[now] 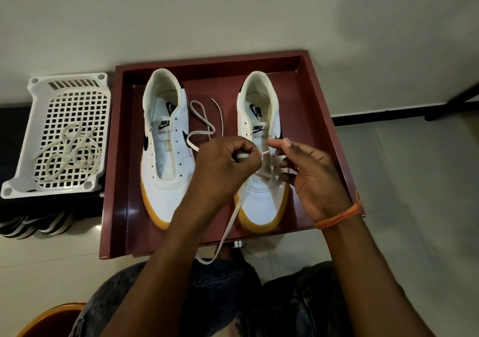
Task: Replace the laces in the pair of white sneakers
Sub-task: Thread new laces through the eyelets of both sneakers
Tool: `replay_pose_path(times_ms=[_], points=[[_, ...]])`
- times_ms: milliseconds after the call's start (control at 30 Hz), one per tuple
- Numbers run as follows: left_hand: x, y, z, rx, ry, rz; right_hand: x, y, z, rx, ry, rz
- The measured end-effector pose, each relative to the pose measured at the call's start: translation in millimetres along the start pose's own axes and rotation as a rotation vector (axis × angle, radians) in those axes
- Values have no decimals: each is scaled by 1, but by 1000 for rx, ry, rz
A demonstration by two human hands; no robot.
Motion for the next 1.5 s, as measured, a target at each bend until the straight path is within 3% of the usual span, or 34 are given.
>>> replay_pose_path(times_ms=[167, 333, 533, 667, 800, 900, 1067, 1200, 1367, 1500], points=[[16, 6, -3, 316, -20, 550, -19, -18, 11, 102, -263, -75], [24, 10, -10, 256, -207, 784, -17, -26, 10, 211, -269, -82], [35, 11, -17, 96, -224, 754, -15, -27, 9, 219, -285, -77], [46, 24, -14, -34, -138, 594, -13, -27, 9, 213, -285, -80], [54, 23, -11, -292, -37, 403, -15, -30, 11, 216, -303, -94], [53, 21, -15, -384, -52, 315, -17, -32, 12, 220, -288, -93], [48, 18, -14, -356, -50, 300, -16, -35, 13, 189, -284, -153], [48, 21, -12, -327, 5, 372, -19, -32, 15, 33, -278, -349], [52, 24, -8, -404, 125, 286, -23, -24, 13, -106, -238, -585], [54, 27, -5, -354, 97, 290, -24, -19, 12, -94, -240, -629]])
Point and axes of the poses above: each hand's wrist, its own z-axis towards the middle knuckle, its own x-axis out of the palm, y = z × x, the point moved 4 cm from there along z, towards the middle knuckle, and after that the axes turned 4 degrees about -y, right-handed, at the moved point
